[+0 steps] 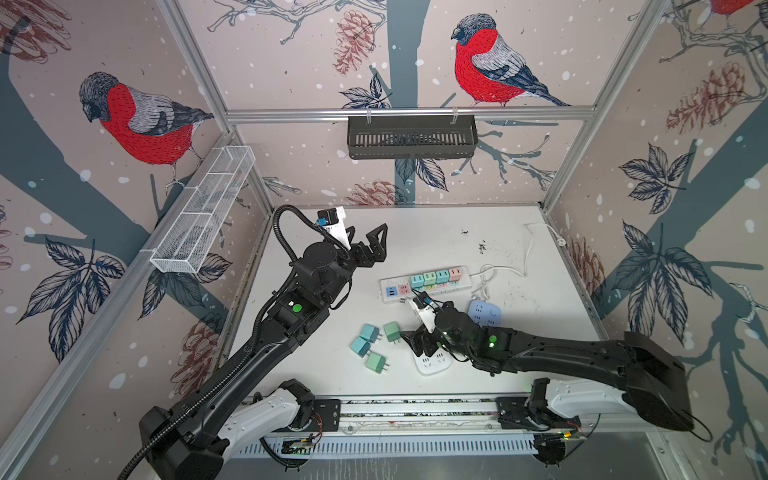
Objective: Insert the plug
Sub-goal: 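Reach the open right gripper over the loose light-green adapter, then lower the right gripper around the light-green adapter and close on it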
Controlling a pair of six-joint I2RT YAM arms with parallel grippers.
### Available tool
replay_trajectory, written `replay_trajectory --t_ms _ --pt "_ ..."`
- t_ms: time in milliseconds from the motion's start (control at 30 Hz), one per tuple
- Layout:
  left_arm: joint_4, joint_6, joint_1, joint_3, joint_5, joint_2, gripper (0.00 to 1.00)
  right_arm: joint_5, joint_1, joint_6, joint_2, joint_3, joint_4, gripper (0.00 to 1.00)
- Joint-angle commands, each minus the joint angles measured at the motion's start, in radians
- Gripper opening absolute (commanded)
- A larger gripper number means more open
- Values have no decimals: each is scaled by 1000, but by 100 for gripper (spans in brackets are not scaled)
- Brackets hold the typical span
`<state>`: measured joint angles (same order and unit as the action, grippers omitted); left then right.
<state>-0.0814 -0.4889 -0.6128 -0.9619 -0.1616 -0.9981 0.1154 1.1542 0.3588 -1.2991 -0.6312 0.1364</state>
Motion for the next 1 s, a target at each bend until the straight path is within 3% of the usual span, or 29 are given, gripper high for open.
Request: replay_trajectory --t_ms 0,133,233,367,700,967 --pt "-17 -14 -1 -17 -39 -13 99 -49 8 -21 -55 -26 22 82" --pt "11 -34 -1 -30 -63 -15 99 -90 13 -14 -121 -58 29 80" --pt "-22 5 0 -9 -15 6 99 -81 24 -2 -155 -83 22 79" --pt "-94 -5 1 58 -137 38 99 -99 36 20 -196 -92 59 78" --pt "62 -62 1 -12 -414 -20 99 -104 109 19 -358 -225 7 73" --pt "36 -42 1 2 -423 -26 99 -183 155 -5 -423 -267 -1 73"
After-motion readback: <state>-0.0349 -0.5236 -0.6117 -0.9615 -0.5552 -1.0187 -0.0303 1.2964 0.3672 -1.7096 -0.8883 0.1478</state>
